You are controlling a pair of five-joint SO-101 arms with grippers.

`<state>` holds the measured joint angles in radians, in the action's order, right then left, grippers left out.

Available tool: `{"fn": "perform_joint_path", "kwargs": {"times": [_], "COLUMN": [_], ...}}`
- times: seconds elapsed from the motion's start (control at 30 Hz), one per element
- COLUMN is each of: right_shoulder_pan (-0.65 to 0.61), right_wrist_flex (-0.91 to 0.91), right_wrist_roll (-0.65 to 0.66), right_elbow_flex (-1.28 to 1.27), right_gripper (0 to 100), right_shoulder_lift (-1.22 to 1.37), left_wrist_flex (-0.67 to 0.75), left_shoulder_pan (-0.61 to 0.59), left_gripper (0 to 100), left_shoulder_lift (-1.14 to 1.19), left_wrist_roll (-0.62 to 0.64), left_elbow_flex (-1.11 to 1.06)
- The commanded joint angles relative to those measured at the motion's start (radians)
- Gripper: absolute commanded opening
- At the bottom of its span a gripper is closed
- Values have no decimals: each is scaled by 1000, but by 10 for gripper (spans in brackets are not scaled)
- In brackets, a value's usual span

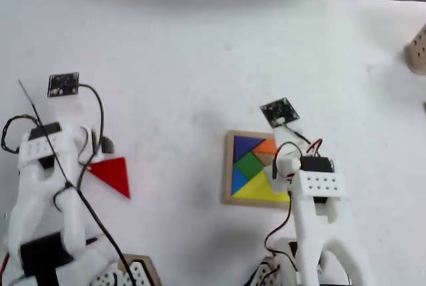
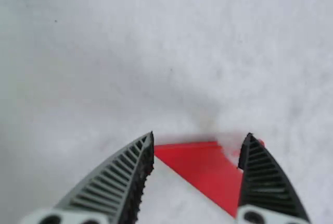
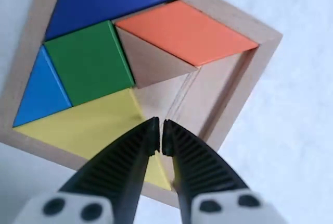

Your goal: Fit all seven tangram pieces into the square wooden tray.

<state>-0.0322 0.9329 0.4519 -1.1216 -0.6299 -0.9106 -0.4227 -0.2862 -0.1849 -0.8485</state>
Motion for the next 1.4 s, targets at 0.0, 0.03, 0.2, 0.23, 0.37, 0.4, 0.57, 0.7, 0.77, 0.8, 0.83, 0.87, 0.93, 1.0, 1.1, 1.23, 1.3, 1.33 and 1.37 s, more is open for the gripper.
{"fn": "perform_joint_path", "kwargs": {"times": [0.0, 0.03, 0.2, 0.23, 0.37, 0.4, 0.57, 0.7, 0.77, 0.8, 0.83, 0.87, 0.93, 1.0, 1.1, 1.23, 1.3, 1.33, 1.37], "right_shoulder_pan": [12, 15, 41, 41, 38, 38, 36, 36, 36, 36, 36, 36, 35, 35, 35, 28, 19, 19, 19], "right_wrist_flex": [-30, -33, -47, -47, -61, -62, -65, -67, -67, -67, -67, -67, -67, -67, -67, -67, -67, -67, -67], "right_wrist_roll": [21, 41, 78, 78, 80, 81, 81, 81, 81, 81, 81, 81, 81, 81, 81, 81, 81, 81, 81], "right_elbow_flex": [11, 12, 15, 15, 15, 15, 15, 15, 15, 15, 15, 15, 15, 15, 15, 14, 12, 12, 12], "right_gripper": [18, 18, 18, 18, 18, 18, 18, 18, 18, 18, 18, 18, 18, 18, 18, 18, 18, 18, 18], "right_shoulder_lift": [24, 36, 67, 67, 74, 74, 74, 76, 76, 76, 76, 76, 76, 76, 76, 76, 76, 76, 76], "left_wrist_flex": [-75, -103, -232, -238, -247, -259, -302, -270, -235, -213, -189, -166, -140, -137, -138, -137, -160, -180, -193], "left_shoulder_pan": [22, 30, 36, 36, 48, 59, 130, 133, 133, 130, 130, 130, 127, 104, 85, 85, 90, 91, 91], "left_gripper": [273, 273, 273, 273, 273, 273, 370, 428, 439, 439, 439, 438, 438, 438, 438, 438, 438, 438, 438], "left_shoulder_lift": [-189, -214, -252, -252, -252, -252, -252, -251, -251, -251, -251, -251, -251, -251, -249, -163, -76, -30, 8], "left_wrist_roll": [-256, -292, -285, -244, 86, 169, 388, 514, 559, 562, 562, 562, 562, 562, 562, 560, 560, 554, 535], "left_elbow_flex": [-41, -52, -68, -69, -71, -77, -114, -121, -146, -161, -178, -193, -210, -209, -209, -180, -121, -89, -63]}}
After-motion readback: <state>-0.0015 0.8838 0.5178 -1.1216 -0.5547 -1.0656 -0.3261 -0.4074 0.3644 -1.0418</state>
